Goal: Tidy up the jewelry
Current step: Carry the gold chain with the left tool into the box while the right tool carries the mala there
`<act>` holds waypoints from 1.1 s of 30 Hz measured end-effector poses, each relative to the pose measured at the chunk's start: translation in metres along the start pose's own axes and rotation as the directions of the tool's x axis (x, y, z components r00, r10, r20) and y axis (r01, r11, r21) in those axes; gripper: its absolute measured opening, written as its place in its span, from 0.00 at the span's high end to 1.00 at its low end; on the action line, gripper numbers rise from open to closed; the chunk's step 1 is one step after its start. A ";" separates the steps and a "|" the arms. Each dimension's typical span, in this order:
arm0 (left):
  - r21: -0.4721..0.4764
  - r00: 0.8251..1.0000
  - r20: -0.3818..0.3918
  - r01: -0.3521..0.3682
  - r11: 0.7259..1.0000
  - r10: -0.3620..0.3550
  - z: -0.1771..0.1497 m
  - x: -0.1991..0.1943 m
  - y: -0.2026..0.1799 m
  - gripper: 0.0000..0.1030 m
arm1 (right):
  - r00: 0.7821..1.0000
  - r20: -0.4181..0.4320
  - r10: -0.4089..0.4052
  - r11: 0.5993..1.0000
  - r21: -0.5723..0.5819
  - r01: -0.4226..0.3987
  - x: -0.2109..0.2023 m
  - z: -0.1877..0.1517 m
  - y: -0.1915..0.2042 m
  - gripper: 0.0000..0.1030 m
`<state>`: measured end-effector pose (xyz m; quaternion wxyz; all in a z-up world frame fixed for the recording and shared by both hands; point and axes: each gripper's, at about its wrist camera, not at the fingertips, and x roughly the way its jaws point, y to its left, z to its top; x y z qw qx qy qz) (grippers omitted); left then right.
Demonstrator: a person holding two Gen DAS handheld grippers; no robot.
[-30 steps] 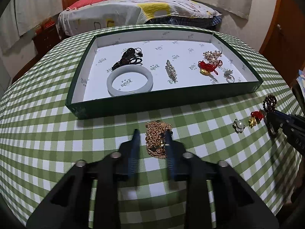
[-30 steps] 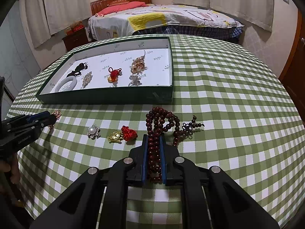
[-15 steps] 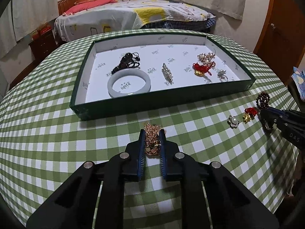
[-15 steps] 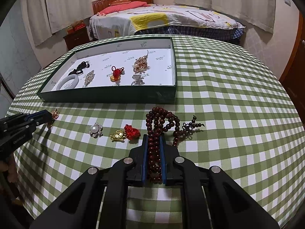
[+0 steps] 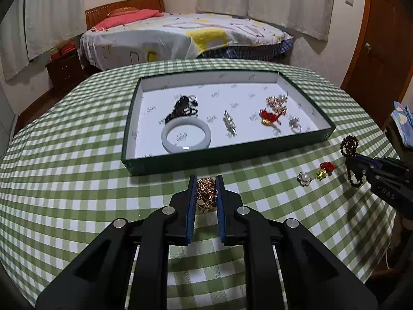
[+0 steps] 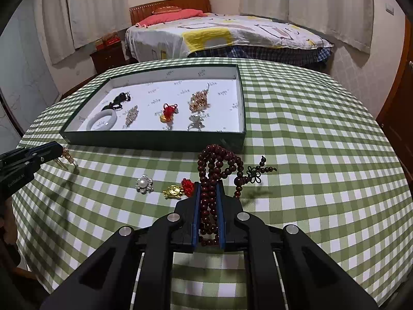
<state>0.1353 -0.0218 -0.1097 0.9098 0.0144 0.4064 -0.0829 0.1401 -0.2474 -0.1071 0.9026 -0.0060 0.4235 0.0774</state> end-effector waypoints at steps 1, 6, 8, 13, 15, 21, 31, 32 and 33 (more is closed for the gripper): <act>-0.002 1.000 0.010 0.001 1.000 -0.001 0.002 -0.004 0.000 0.86 | 1.000 0.006 0.002 1.000 -0.002 -0.002 -0.002 0.001 0.001 0.88; -0.004 0.999 0.047 0.010 1.000 -0.010 0.008 -0.018 0.000 0.86 | 0.999 0.041 0.015 1.000 -0.007 -0.014 -0.014 0.010 0.006 0.88; -0.005 0.998 0.062 0.012 1.000 -0.012 0.011 -0.022 -0.001 0.86 | 0.998 0.054 0.019 1.000 -0.010 -0.018 -0.019 0.014 0.008 0.88; -0.008 0.994 0.103 0.019 1.000 -0.018 0.024 -0.032 -0.003 0.86 | 0.995 0.095 0.035 0.999 -0.021 -0.033 -0.027 0.029 0.013 0.88; -0.010 0.993 0.118 0.023 1.000 -0.022 0.031 -0.034 -0.004 0.86 | 0.993 0.111 0.041 0.999 -0.031 -0.038 -0.029 0.036 0.016 0.88; -0.018 0.985 0.170 0.043 0.999 -0.039 0.059 -0.032 -0.005 0.86 | 0.981 0.182 0.063 0.996 -0.073 -0.051 -0.032 0.070 0.027 0.88; 0.000 0.965 0.260 0.034 0.999 -0.033 0.112 -0.012 -0.009 0.86 | 0.959 0.262 0.107 0.991 -0.111 -0.080 -0.016 0.128 0.044 0.88; -0.002 0.965 0.262 0.028 1.000 -0.027 0.117 -0.005 -0.008 0.86 | 0.959 0.263 0.111 0.991 -0.108 -0.085 -0.011 0.134 0.044 0.88; -0.004 0.965 0.261 0.022 1.000 -0.020 0.121 -0.001 -0.008 0.86 | 0.958 0.263 0.114 0.991 -0.103 -0.090 -0.005 0.138 0.043 0.88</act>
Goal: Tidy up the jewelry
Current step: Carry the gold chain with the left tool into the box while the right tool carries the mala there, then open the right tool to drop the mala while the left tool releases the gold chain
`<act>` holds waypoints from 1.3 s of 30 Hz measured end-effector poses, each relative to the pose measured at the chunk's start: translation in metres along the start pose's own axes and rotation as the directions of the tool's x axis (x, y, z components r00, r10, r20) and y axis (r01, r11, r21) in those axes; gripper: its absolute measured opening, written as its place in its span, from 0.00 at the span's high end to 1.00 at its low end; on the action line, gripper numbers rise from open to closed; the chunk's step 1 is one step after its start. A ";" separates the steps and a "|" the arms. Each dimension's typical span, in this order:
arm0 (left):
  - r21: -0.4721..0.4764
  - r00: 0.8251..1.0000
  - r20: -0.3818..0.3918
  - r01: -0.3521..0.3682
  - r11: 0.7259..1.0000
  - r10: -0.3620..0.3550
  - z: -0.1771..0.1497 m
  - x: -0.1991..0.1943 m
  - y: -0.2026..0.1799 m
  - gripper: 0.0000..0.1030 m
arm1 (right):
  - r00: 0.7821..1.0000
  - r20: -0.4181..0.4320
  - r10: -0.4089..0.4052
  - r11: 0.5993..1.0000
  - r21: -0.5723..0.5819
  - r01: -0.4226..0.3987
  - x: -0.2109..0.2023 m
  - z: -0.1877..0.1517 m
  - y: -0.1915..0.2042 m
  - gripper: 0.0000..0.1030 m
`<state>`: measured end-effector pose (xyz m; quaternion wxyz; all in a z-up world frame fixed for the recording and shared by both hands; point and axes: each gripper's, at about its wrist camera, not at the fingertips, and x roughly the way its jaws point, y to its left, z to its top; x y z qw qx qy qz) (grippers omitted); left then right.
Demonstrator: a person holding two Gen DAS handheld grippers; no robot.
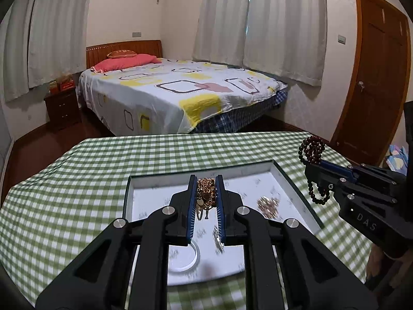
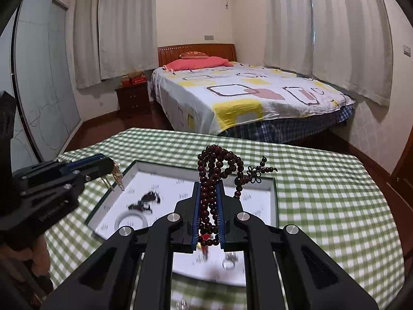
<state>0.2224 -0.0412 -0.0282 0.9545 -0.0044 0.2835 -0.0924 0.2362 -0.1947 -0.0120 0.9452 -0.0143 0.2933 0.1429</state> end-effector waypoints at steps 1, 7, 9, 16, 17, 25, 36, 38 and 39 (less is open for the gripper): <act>0.000 1.000 -0.005 -0.008 1.000 0.008 0.001 0.009 0.001 0.86 | 1.000 -0.002 0.002 1.000 0.005 -0.002 0.005 0.002 -0.001 0.88; -0.014 0.996 -0.080 -0.036 0.999 0.035 -0.007 0.058 0.006 0.86 | 0.996 -0.083 0.014 0.999 0.032 -0.011 0.058 -0.003 -0.008 0.88; -0.018 0.993 -0.117 -0.039 0.999 0.037 -0.014 0.075 0.007 0.86 | 0.991 -0.131 0.029 0.999 0.046 -0.023 0.081 -0.010 -0.009 0.88; -0.031 0.971 -0.231 -0.069 0.997 0.060 -0.026 0.123 0.012 0.86 | 0.968 -0.248 0.035 0.999 0.031 -0.028 0.128 -0.027 -0.001 0.88; -0.032 0.966 -0.250 -0.073 0.997 0.063 -0.028 0.130 0.013 0.86 | 0.963 -0.267 0.037 0.999 0.032 -0.030 0.134 -0.029 0.000 0.88; -0.025 0.946 -0.317 -0.076 0.997 0.064 -0.034 0.149 0.015 0.86 | 0.943 -0.329 0.045 0.999 0.035 -0.036 0.151 -0.033 -0.002 0.88; -0.019 0.943 -0.328 -0.072 0.997 0.061 -0.033 0.150 0.011 0.75 | 0.938 -0.346 0.033 0.999 0.025 -0.026 0.151 -0.032 -0.001 0.61; -0.022 0.945 -0.320 -0.076 0.997 0.065 -0.033 0.147 0.012 0.69 | 0.941 -0.337 0.026 1.000 0.024 -0.019 0.149 -0.032 -0.002 0.61; -0.025 0.947 -0.315 -0.078 0.997 0.066 -0.032 0.146 0.013 0.66 | 0.942 -0.334 0.026 0.999 0.027 -0.018 0.148 -0.031 -0.003 0.61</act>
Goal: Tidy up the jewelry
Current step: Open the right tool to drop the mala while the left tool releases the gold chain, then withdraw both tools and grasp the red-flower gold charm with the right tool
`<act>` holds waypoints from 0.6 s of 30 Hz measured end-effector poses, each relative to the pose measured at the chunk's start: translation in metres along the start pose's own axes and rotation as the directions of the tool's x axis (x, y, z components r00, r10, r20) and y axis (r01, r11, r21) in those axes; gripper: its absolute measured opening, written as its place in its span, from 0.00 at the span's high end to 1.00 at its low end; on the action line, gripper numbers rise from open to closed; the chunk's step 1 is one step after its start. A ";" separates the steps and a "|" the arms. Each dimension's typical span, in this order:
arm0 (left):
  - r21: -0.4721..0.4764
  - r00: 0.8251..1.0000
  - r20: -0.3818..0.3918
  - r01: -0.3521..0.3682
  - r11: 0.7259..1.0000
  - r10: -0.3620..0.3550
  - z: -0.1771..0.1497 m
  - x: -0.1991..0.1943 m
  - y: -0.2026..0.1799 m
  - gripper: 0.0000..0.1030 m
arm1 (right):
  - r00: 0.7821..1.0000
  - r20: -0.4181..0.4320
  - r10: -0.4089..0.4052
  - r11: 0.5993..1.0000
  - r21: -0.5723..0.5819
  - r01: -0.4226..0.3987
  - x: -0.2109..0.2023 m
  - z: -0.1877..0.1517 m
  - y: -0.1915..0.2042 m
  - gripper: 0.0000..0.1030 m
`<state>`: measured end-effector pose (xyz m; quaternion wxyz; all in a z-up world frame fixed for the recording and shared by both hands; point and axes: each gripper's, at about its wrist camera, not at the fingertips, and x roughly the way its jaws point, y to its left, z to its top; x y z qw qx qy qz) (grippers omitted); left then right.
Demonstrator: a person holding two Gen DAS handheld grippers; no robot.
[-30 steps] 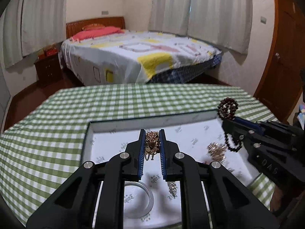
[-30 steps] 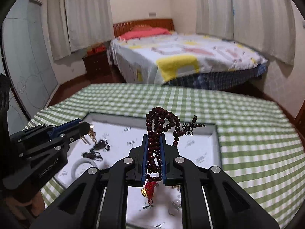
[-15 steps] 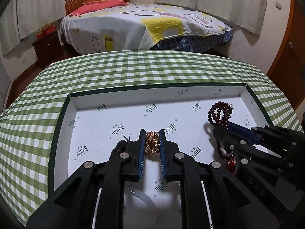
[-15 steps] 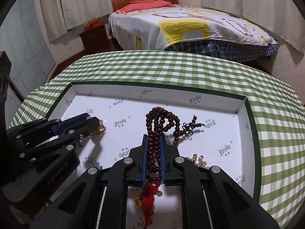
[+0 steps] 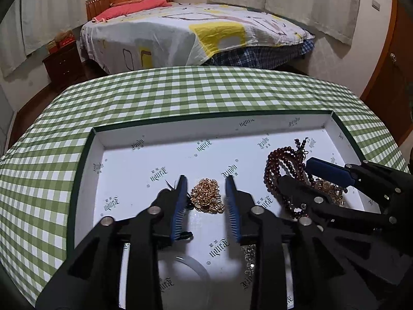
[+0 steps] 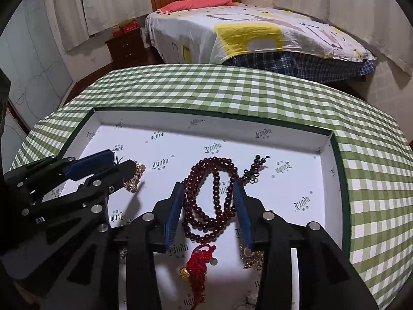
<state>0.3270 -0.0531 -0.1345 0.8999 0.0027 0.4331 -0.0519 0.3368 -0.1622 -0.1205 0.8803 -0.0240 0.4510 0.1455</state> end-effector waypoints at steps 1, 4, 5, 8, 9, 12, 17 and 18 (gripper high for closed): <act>-0.005 1.000 0.005 0.001 1.000 -0.001 0.000 -0.002 0.001 0.64 | 1.000 0.006 0.002 1.000 0.005 -0.002 -0.002 0.000 -0.001 0.61; -0.027 1.000 0.028 0.016 1.000 -0.015 0.000 -0.011 0.004 0.57 | 0.999 0.033 -0.002 1.000 0.013 0.002 -0.012 0.000 -0.004 0.61; -0.031 0.999 0.039 0.018 0.999 -0.017 0.000 -0.016 0.005 0.56 | 0.999 0.040 -0.003 1.000 0.013 0.003 -0.015 0.000 -0.004 0.61; -0.020 0.997 0.070 0.013 1.000 -0.012 -0.003 -0.032 0.004 0.55 | 0.998 0.069 -0.008 1.000 0.019 0.007 -0.031 -0.002 -0.006 0.61; -0.016 0.997 0.081 0.010 1.000 -0.009 -0.004 -0.037 0.004 0.54 | 0.997 0.076 -0.006 1.000 0.023 0.004 -0.036 -0.004 -0.006 0.61; -0.020 0.993 0.114 0.008 1.000 -0.006 -0.010 -0.056 0.006 0.53 | 0.995 0.099 -0.009 1.000 0.031 0.006 -0.054 -0.012 -0.008 0.61; -0.020 0.991 0.136 -0.001 1.000 0.004 -0.025 -0.082 0.005 0.53 | 0.993 0.115 -0.026 0.999 0.031 0.023 -0.083 -0.035 -0.006 0.61; -0.023 0.991 0.136 -0.001 1.000 0.004 -0.030 -0.087 0.006 0.53 | 0.993 0.114 -0.027 0.999 0.035 0.023 -0.088 -0.040 -0.006 0.61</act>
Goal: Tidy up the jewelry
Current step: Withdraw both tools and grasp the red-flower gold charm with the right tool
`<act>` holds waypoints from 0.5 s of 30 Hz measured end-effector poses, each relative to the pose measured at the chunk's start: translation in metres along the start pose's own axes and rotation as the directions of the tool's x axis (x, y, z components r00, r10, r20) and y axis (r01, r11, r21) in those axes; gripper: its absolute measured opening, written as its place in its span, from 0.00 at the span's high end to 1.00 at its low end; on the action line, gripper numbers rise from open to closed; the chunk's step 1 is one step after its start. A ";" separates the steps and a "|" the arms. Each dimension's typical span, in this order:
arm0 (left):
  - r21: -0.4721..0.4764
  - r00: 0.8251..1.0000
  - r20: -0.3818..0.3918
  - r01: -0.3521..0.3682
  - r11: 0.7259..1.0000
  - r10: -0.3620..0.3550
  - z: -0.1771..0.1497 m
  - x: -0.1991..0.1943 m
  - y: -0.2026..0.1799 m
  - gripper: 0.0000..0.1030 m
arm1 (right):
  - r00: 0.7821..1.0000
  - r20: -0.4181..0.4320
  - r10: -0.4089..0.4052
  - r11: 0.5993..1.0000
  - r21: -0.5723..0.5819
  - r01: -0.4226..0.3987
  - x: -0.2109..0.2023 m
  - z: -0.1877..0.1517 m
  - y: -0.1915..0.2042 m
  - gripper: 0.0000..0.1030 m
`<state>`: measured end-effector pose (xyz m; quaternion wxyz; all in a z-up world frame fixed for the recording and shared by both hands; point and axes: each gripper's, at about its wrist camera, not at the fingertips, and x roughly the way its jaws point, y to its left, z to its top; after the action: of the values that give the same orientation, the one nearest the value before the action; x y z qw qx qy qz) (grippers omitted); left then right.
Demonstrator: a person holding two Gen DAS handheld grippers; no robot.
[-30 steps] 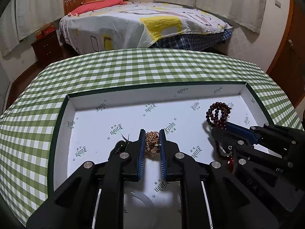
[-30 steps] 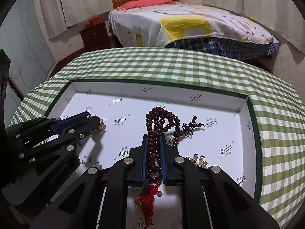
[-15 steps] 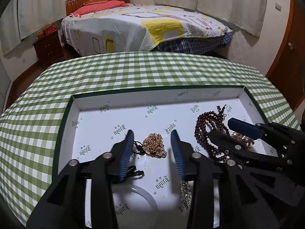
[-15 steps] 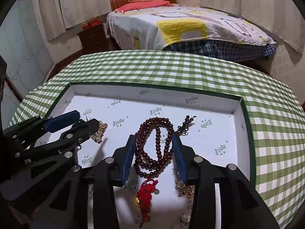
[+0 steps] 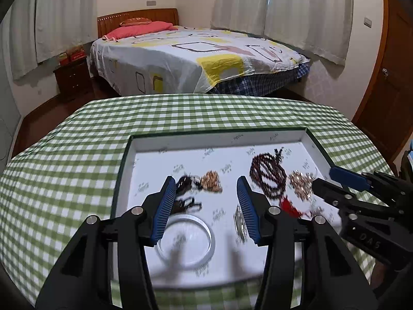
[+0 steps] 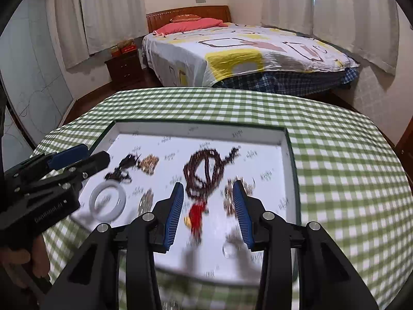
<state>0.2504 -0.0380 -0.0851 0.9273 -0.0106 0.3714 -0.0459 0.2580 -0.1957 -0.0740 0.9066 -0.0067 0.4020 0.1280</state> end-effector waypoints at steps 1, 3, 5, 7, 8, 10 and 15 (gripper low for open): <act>-0.005 1.000 -0.001 0.000 1.000 0.000 -0.004 -0.005 0.001 0.53 | 1.000 0.000 0.000 1.000 0.004 0.000 -0.004 -0.003 -0.001 0.61; -0.013 1.000 -0.003 -0.001 1.000 0.001 -0.011 -0.014 0.002 0.53 | 1.000 -0.001 -0.002 1.000 0.014 0.002 -0.014 -0.013 -0.001 0.61; -0.021 1.000 -0.008 -0.001 1.000 0.001 -0.020 -0.022 0.003 0.53 | 1.000 -0.006 -0.009 1.000 0.016 0.009 -0.024 -0.025 -0.001 0.61; -0.028 1.000 -0.014 -0.004 1.000 0.003 -0.028 -0.030 0.004 0.53 | 1.000 -0.017 -0.016 1.000 0.014 0.017 -0.031 -0.037 -0.001 0.61; -0.030 1.000 -0.017 -0.006 1.000 0.005 -0.032 -0.033 0.004 0.53 | 1.000 -0.023 -0.020 1.000 0.013 0.020 -0.034 -0.043 0.000 0.61; -0.035 1.000 -0.023 -0.012 0.999 0.011 -0.041 -0.040 0.005 0.53 | 0.999 -0.036 -0.029 0.999 0.015 0.029 -0.039 -0.055 -0.001 0.61; -0.039 0.999 -0.048 -0.024 0.999 0.022 -0.060 -0.049 0.008 0.53 | 0.997 -0.077 -0.032 0.999 0.034 0.034 -0.041 -0.080 -0.003 0.61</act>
<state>0.1741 -0.0249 -0.0948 0.9183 -0.0239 0.3941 -0.0282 0.1742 -0.2175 -0.0985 0.8926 -0.0022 0.4383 0.1055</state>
